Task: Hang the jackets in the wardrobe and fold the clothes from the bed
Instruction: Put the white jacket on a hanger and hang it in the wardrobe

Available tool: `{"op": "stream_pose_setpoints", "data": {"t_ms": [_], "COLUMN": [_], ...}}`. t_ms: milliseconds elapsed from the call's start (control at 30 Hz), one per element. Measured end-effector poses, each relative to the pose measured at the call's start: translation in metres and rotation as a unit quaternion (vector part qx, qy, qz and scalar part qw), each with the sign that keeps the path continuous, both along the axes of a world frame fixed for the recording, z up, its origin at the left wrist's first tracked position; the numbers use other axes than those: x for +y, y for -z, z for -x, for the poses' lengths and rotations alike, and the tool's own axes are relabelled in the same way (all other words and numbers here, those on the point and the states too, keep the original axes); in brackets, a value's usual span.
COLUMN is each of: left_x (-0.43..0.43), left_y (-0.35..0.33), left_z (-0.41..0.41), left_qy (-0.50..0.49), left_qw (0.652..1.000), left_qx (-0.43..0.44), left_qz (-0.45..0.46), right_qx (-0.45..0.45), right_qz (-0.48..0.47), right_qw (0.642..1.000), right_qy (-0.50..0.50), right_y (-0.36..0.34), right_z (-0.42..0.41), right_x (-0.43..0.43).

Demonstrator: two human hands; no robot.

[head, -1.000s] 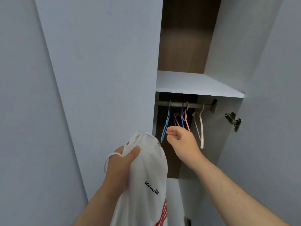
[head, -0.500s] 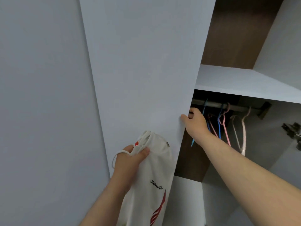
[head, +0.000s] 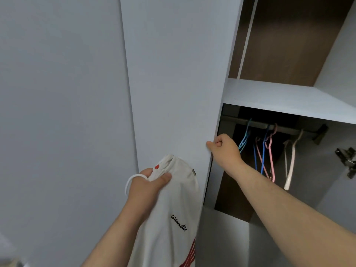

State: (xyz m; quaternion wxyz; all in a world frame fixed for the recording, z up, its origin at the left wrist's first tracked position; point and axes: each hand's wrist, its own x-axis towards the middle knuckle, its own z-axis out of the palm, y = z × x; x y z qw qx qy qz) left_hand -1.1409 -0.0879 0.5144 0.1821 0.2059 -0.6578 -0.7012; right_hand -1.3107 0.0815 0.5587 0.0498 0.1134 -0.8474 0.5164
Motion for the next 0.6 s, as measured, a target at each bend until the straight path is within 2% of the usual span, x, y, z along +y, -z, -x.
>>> {"op": "stream_pose_setpoints", "data": {"t_ms": [267,600], "left_x": [0.008,-0.012], "left_y": [-0.015,0.001], "left_z": [-0.059,-0.108], "left_qy": [-0.030,-0.053], "left_qw": [0.999,0.998], "left_qx": [0.033,0.013], "left_qz": [-0.009,0.016], "right_qx": [0.037,0.060], "right_qz": [-0.078,-0.066], "right_qw": [0.995,0.992], "right_qy": [-0.055,-0.087], "right_y": [-0.004,0.000], "right_z": [-0.049,-0.096], "right_x": [-0.013,-0.040]}}
